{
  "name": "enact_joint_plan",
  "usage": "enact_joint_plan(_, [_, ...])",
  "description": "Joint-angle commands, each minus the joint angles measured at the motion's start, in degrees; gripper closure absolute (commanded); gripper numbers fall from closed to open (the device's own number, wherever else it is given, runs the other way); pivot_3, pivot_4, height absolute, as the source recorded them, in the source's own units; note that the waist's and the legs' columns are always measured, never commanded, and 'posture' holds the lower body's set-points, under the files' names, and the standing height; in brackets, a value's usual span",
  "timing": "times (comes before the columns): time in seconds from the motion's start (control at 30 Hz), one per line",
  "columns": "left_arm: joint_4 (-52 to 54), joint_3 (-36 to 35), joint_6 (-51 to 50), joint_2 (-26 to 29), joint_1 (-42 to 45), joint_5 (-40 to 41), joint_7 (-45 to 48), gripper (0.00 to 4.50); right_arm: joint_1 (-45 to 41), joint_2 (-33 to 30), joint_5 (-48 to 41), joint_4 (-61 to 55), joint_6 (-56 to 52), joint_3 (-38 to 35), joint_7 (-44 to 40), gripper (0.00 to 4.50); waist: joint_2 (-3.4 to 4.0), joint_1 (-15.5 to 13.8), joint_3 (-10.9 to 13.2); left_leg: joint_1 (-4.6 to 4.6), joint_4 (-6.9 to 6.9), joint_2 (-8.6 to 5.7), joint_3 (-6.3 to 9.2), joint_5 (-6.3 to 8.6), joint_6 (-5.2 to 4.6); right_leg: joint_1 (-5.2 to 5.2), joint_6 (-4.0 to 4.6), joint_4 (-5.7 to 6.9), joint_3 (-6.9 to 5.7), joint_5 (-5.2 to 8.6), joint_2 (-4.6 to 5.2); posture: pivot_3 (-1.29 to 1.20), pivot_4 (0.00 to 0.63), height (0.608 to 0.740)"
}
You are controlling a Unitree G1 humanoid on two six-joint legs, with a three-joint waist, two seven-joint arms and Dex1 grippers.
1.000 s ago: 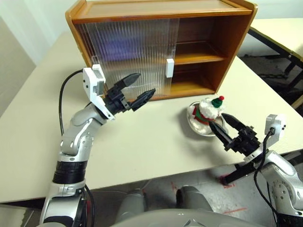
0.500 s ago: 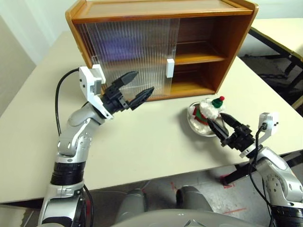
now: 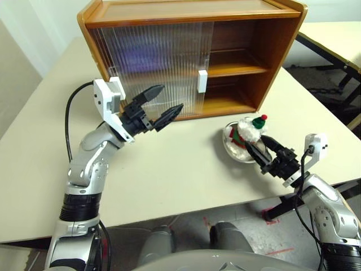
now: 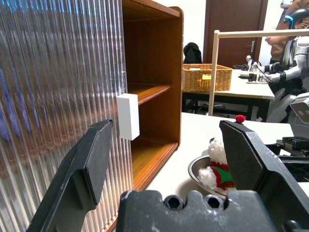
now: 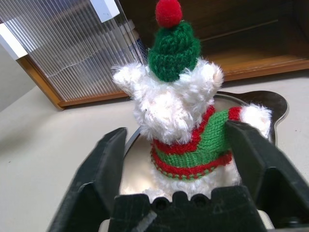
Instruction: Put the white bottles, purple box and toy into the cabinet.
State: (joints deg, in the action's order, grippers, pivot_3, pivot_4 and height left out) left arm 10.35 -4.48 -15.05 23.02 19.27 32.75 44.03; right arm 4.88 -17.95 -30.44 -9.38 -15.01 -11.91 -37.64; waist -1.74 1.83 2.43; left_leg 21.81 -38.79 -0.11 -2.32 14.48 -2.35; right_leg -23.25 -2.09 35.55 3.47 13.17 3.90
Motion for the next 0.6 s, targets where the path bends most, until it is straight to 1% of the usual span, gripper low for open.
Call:
enact_joint_plan(0.03, [0.08,-0.23,-0.24,0.26,-0.02,-0.34,-0.15,0.00,-0.84,-0.05,0.13,0.78,0.35,0.24,0.31,1.74,0.00,0.01,0.00,0.00,0.00,0.00,0.00,0.00,0.00,0.00,0.00,0.00,0.00,0.00,0.00,0.03,0.005,0.740])
enact_joint_plan(0.07, [-0.11,-0.17,-0.14,0.19,0.12,-0.40,-0.13,0.00,-1.09,-0.15,0.09,0.82,0.29,0.13,0.36,2.09,0.00,0.01,0.00,0.00,0.00,0.00,0.00,0.00,0.00,0.00,0.00,0.00,0.00,0.00,0.00,0.03,0.004,0.740])
enact_joint_plan(0.13, [-0.38,-0.07,0.02,0.09,0.32,-0.49,-0.06,0.00,-1.39,-0.28,0.03,0.86,0.23,-0.03,0.39,2.96,0.00,0.03,0.00,0.00,0.00,0.00,0.00,0.00,0.00,0.00,0.00,0.00,0.00,0.00,0.00,0.03,0.002,0.740])
enact_joint_plan(0.17, [-0.57,0.01,0.12,0.00,0.47,-0.53,0.00,0.00,-1.45,-0.38,-0.03,0.79,0.19,-0.16,0.37,3.26,0.00,0.03,0.00,0.00,0.00,0.00,0.00,0.00,0.00,0.00,0.00,0.00,0.00,0.00,0.00,0.02,0.000,0.740])
enact_joint_plan(0.2, [-0.72,0.06,0.19,-0.07,0.57,-0.56,0.05,0.00,-1.49,-0.43,-0.06,0.77,0.17,-0.23,0.35,3.71,0.00,0.03,0.00,0.00,0.00,0.00,0.00,0.00,0.00,0.00,0.00,0.01,0.00,0.00,-0.01,0.02,0.000,0.740])
enact_joint_plan(0.27, [-1.06,0.16,0.34,-0.20,0.78,-0.63,0.17,0.00,-1.52,-0.61,-0.20,0.54,0.10,-0.43,0.32,4.42,0.00,0.03,0.00,0.00,0.00,0.00,0.00,0.00,0.00,0.00,0.00,0.01,-0.01,0.00,-0.01,0.01,0.000,0.740])
enact_joint_plan(0.3, [-1.33,0.27,0.46,-0.31,0.93,-0.70,0.27,0.00,-1.51,-0.80,-0.50,0.16,0.01,-0.73,0.26,4.47,0.00,0.06,0.00,0.00,0.00,0.00,0.00,0.00,0.00,0.00,0.00,0.01,0.00,0.00,-0.01,0.01,0.000,0.740])
enact_joint_plan(0.6, [-3.93,1.25,1.68,-1.37,2.70,-1.25,1.62,0.00,-0.78,-2.57,-4.90,-4.29,-1.04,-4.16,0.06,4.47,0.00,0.16,0.00,0.00,-0.01,-0.01,-0.01,0.00,-0.01,0.01,-0.11,0.01,0.00,-0.06,-0.02,-0.02,0.000,0.740])
